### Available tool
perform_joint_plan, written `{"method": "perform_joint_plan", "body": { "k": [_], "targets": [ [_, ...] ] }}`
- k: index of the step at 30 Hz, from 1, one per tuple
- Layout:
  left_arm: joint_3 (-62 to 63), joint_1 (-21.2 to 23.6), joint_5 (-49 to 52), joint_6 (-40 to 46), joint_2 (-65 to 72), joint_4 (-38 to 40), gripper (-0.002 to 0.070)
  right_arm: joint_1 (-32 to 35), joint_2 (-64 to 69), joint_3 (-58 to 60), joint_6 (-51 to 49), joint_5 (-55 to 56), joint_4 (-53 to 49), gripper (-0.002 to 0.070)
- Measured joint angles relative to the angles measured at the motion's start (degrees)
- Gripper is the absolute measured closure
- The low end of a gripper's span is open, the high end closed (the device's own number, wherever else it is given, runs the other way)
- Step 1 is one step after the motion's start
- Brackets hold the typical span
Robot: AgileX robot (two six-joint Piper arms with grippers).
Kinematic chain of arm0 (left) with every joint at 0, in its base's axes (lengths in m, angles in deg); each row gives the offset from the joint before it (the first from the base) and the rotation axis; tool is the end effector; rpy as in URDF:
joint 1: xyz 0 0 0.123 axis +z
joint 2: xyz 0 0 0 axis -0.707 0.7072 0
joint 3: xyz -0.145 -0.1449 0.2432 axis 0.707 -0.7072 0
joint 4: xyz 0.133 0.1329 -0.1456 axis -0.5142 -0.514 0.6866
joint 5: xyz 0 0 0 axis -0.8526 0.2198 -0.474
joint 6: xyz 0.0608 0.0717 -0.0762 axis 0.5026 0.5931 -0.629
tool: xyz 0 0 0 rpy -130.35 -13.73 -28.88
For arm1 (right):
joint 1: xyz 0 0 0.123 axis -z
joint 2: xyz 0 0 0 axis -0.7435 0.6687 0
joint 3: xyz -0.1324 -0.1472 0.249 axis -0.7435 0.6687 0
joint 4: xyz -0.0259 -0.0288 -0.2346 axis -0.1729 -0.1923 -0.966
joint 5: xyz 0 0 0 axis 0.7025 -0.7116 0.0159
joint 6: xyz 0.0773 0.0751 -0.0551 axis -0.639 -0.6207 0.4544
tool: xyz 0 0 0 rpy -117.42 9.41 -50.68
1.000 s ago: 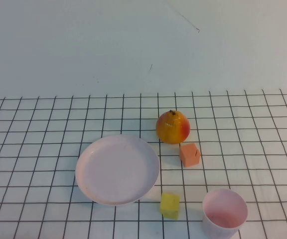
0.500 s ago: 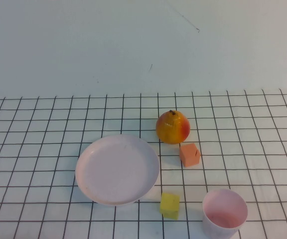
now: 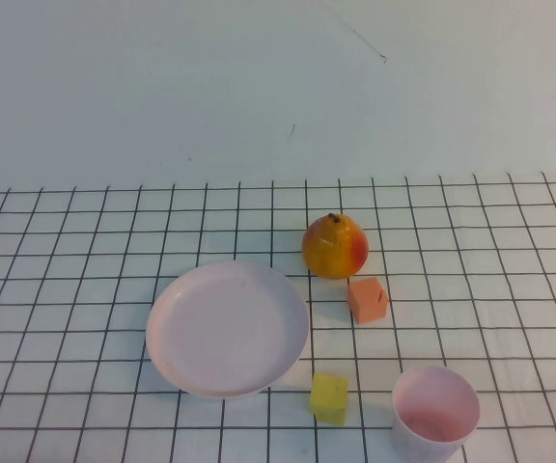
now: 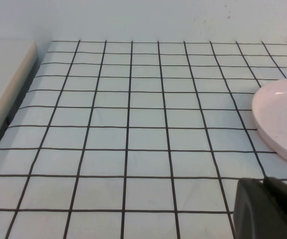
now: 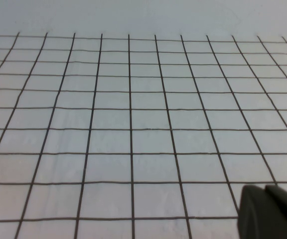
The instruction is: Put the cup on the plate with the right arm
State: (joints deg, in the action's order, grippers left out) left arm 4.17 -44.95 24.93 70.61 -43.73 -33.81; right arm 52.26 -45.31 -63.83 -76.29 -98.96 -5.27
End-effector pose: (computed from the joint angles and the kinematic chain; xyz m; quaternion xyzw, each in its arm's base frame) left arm 0.0348 -0.0047 0.1683 -0.0302 0.7907 -0.0479 0.6096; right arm 0.0337 -0.0038 0.1625 0.0067 0.8031 -0.0458 0.5940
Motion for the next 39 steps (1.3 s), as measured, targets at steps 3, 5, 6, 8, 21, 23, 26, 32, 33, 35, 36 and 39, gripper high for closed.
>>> {"method": "perform_joint_plan", "body": {
  "k": [3, 5, 6, 8, 21, 23, 26, 32, 33, 35, 36, 39],
  "targets": [
    [0.0, 0.0, 0.0, 0.0, 0.0, 0.0, 0.0678, 0.0, 0.0, 0.0, 0.0, 0.0, 0.0, 0.0678],
    [0.0, 0.0, 0.0, 0.0, 0.0, 0.0, 0.0678, 0.0, 0.0, 0.0, 0.0, 0.0, 0.0, 0.0678],
    [0.0, 0.0, 0.0, 0.0, 0.0, 0.0, 0.0678, 0.0, 0.0, 0.0, 0.0, 0.0, 0.0, 0.0678],
    [0.0, 0.0, 0.0, 0.0, 0.0, 0.0, 0.0678, 0.0, 0.0, 0.0, 0.0, 0.0, 0.0, 0.0678],
    [0.0, 0.0, 0.0, 0.0, 0.0, 0.0, 0.0678, 0.0, 0.0, 0.0, 0.0, 1.2, -1.1, 0.0678],
    [0.0, 0.0, 0.0, 0.0, 0.0, 0.0, 0.0678, 0.0, 0.0, 0.0, 0.0, 3.6, -1.9, 0.0678],
    [0.0, 0.0, 0.0, 0.0, 0.0, 0.0, 0.0678, 0.0, 0.0, 0.0, 0.0, 9.3, -3.5, 0.0678],
    [0.0, 0.0, 0.0, 0.0, 0.0, 0.0, 0.0678, 0.0, 0.0, 0.0, -0.8, 30.3, -4.6, 0.0678],
    [0.0, 0.0, 0.0, 0.0, 0.0, 0.0, 0.0677, 0.0, 0.0, 0.0, -1.1, 33.2, -4.6, 0.0678],
    [0.0, 0.0, 0.0, 0.0, 0.0, 0.0, 0.0678, 0.0, 0.0, 0.0, -1.3, 40.0, -4.7, 0.0678],
    [0.0, 0.0, 0.0, 0.0, 0.0, 0.0, 0.0678, 0.0, 0.0, 0.0, -1.5, 42.6, -4.7, 0.0678],
    [0.0, 0.0, 0.0, 0.0, 0.0, 0.0, 0.0678, 0.0, 0.0, 0.0, 0.4, 50.8, -4.7, 0.0678]
  ]
}}
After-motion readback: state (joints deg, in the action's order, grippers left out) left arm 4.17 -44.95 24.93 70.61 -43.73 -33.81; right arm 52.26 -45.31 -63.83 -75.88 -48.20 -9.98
